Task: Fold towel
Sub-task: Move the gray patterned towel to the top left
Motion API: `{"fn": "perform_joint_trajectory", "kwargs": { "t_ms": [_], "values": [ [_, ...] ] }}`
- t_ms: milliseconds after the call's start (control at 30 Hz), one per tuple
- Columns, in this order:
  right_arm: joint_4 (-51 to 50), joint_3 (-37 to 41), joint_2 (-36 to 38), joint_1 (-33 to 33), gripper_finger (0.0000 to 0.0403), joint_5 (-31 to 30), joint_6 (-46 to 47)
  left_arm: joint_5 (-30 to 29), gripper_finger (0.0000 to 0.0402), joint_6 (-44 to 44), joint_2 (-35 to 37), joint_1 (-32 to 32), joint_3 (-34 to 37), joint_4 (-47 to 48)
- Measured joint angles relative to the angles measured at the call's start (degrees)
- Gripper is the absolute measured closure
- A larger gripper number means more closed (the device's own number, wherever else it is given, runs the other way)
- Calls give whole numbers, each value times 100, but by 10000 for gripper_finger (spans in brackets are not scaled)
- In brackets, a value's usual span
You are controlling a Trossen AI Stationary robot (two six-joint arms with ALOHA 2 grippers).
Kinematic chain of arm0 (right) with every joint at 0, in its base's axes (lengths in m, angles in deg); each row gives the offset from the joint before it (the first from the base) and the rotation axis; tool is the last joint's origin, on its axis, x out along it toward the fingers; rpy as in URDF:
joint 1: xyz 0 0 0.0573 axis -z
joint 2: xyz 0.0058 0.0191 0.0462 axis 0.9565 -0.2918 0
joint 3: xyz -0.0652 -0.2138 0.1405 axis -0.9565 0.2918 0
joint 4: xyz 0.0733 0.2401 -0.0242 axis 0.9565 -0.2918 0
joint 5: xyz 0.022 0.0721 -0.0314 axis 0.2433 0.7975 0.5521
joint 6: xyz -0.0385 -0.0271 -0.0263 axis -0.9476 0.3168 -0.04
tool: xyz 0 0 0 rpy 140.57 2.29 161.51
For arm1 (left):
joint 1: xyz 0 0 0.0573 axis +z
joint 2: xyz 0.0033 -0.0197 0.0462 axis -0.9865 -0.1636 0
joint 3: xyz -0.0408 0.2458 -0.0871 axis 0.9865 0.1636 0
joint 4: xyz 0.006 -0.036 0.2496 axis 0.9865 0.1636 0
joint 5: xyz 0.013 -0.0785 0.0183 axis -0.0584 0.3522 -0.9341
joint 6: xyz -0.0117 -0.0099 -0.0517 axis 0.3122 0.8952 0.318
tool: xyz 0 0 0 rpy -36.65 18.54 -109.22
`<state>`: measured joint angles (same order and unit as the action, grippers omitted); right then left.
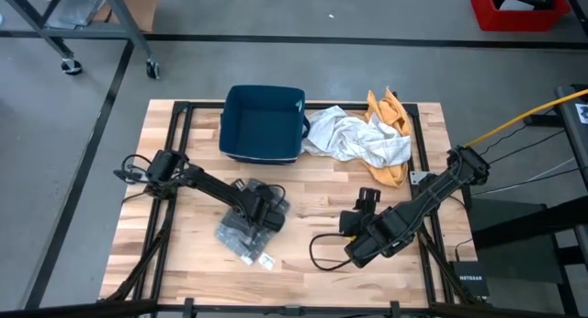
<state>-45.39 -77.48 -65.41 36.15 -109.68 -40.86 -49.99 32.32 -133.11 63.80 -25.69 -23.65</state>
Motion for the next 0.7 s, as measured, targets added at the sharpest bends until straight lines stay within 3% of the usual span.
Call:
{"fn": "perform_joint_trajectory", "kwargs": {
  "t_ms": [300,700],
  "values": [
    [-47,0,0,0,155,-2,-4,99,265,350,8,240,562,926],
    [-50,0,0,2,155,59,-2,101,265,610,361,719,1622,1081]
  ]
}}
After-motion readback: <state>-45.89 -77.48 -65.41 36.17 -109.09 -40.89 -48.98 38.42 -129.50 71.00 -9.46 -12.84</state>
